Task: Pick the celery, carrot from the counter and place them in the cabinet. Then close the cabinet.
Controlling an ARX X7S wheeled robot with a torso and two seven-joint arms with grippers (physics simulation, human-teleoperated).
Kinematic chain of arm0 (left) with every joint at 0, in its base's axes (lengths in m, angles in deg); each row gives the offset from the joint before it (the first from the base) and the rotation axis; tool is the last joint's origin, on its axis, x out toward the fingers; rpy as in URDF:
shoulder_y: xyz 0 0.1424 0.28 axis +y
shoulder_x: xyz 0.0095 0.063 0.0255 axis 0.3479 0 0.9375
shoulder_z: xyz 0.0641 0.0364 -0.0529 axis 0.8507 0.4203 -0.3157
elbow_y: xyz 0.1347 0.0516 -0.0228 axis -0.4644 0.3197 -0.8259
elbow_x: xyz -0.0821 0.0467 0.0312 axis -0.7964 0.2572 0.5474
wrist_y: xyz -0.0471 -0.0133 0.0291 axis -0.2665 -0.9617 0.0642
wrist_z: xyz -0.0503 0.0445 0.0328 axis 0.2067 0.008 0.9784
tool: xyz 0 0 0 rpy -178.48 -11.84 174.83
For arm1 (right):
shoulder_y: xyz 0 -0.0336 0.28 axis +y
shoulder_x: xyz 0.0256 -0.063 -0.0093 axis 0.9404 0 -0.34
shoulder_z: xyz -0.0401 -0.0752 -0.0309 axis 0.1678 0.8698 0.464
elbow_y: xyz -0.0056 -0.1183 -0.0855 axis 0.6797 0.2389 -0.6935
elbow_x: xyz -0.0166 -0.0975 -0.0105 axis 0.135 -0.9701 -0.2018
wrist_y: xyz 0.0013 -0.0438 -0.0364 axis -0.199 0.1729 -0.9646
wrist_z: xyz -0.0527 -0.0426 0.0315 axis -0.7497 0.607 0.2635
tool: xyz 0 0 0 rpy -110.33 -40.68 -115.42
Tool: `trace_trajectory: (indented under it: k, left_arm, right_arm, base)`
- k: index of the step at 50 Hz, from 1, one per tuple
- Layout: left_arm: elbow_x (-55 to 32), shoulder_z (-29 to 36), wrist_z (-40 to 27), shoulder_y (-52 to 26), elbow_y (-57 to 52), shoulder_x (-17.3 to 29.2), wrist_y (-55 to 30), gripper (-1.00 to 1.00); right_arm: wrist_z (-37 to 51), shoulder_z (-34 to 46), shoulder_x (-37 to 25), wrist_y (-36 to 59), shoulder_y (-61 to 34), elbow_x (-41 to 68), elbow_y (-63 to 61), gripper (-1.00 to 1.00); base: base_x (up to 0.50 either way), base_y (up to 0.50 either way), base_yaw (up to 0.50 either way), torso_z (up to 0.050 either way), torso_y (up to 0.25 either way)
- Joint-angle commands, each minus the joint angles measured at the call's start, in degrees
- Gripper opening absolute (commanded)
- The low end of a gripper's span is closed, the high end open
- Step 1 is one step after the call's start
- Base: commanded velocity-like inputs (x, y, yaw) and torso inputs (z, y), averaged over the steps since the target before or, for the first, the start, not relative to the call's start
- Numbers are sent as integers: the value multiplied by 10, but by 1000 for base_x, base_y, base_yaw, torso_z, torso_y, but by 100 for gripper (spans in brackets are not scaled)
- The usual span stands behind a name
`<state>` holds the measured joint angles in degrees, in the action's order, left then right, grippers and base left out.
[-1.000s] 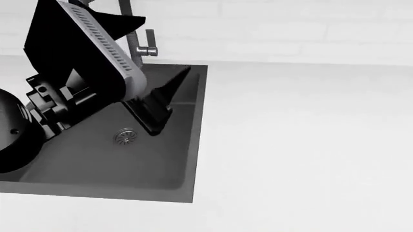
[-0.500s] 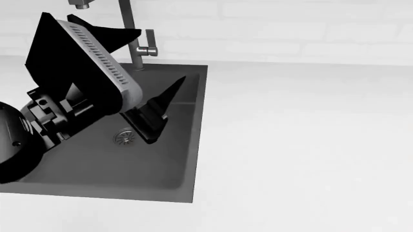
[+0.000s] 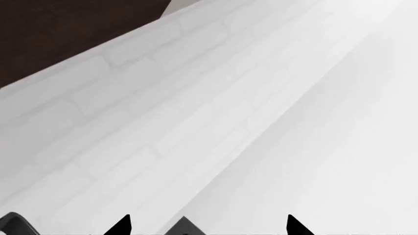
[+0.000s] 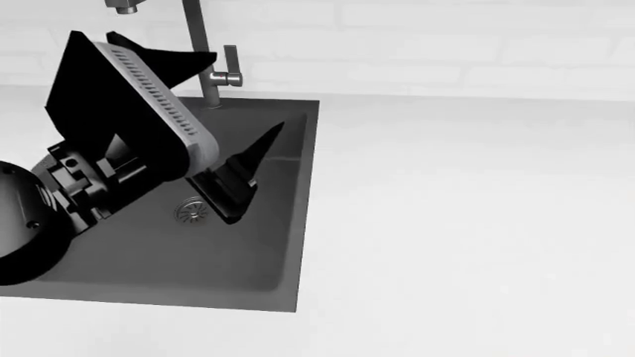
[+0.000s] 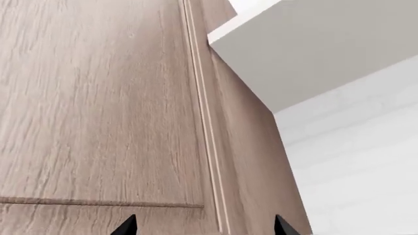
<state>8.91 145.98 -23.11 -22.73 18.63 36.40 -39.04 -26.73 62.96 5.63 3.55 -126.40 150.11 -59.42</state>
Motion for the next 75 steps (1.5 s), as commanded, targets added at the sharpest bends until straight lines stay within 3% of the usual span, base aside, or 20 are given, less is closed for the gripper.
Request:
trace_trajectory:
  k: [1, 31, 40, 50, 56, 69, 75]
  left_arm:
    - [6, 2, 3, 10, 5, -1, 7, 100]
    - [16, 4, 9, 31, 13, -2, 21, 100]
    - [20, 5, 10, 39, 14, -4, 25, 100]
    - [21, 5, 10, 44, 17, -3, 29, 100]
    - [24, 5, 12, 48, 20, -3, 32, 100]
    - [28, 5, 16, 53, 23, -4, 34, 100]
    - [27, 3, 17, 52, 22, 0, 34, 100]
  right_arm:
    - [-39, 70, 67, 8, -74, -48, 56, 100]
    - [-246, 297, 206, 94, -279, -248, 160, 100]
    - [-364, 243, 281, 164, -284, -444, 179, 100]
    - [-470, 232, 337, 165, -284, -591, 219, 100]
    - [-556, 246, 374, 158, -284, -722, 252, 100]
    - [-697, 312, 424, 128, -283, -889, 346, 100]
    - [-729, 307, 445, 101, -284, -942, 379, 100]
  base:
    - [0, 0, 0, 0, 0]
    - [0, 0, 3, 1, 0]
    - [1, 3, 4, 0, 0]
    - [1, 3, 4, 0, 0]
    - [2, 3, 3, 0, 0]
    - [3, 3, 3, 0, 0]
    - [2, 2, 2, 0, 0]
